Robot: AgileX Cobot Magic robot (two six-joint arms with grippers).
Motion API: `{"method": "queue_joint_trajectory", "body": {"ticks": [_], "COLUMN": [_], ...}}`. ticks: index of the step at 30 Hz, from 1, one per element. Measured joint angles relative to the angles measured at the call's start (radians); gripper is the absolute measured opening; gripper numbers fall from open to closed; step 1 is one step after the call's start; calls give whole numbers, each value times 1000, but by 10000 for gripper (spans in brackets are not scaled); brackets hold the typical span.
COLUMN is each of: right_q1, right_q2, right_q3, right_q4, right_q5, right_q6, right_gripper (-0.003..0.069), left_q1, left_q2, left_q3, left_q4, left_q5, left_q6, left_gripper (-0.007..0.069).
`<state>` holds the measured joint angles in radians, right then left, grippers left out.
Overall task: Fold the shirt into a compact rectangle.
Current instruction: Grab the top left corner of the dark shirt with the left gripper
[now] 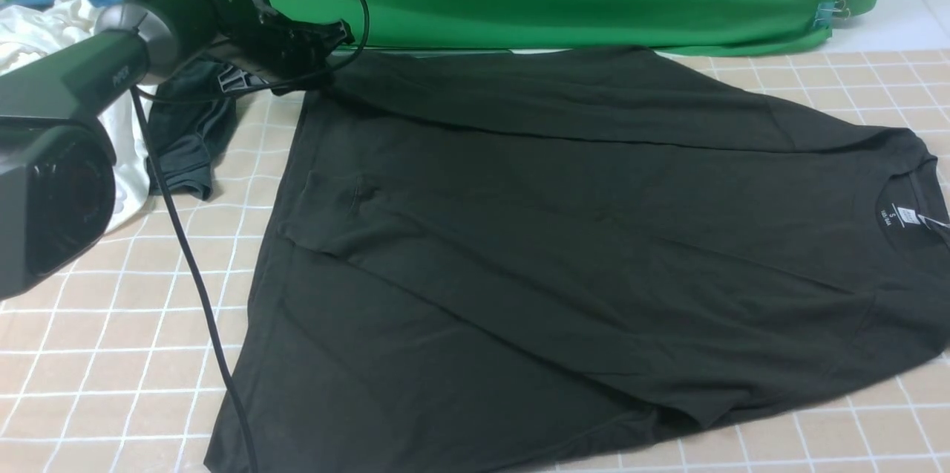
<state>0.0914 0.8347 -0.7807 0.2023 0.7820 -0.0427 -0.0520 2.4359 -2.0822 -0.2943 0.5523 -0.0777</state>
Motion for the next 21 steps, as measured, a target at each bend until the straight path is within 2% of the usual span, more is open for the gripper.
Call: {"method": "queue_joint_trajectory", "body": {"ticks": [6, 9, 11, 13, 17, 18, 19, 20, 21], "right_q1": [0, 0, 0, 0, 0, 0, 0, 0, 0], "right_q2": [0, 0, 0, 0, 0, 0, 0, 0, 0], "right_q3": [0, 0, 0, 0, 0, 0, 0, 0, 0], "right_q4": [1, 1, 1, 1, 1, 1, 1, 1, 1], "right_q5": [3, 4, 4, 5, 8, 8, 9, 9, 15], "right_q6": [34, 36, 36, 36, 36, 36, 36, 36, 43], "right_gripper": [76, 80, 83, 87, 90, 90, 90, 90, 91], "left_q1": [0, 0, 0, 0, 0, 0, 1, 1, 1], "left_q2": [6, 17, 20, 23, 28, 29, 30, 30, 30], "left_q3": [-1, -1, -2, -2, -3, -3, -3, -3, -3], "left_q4": [1, 1, 1, 1, -3, -3, -3, -3, 1], "left_q5": [12, 5, -2, -8, -12, -11, -11, -11, -11], "left_q6": [-2, 5, 5, 5, 5, 5, 5, 5, 5], "left_gripper": [418, 475, 477, 450, 342, 309, 244, 235, 169]}}
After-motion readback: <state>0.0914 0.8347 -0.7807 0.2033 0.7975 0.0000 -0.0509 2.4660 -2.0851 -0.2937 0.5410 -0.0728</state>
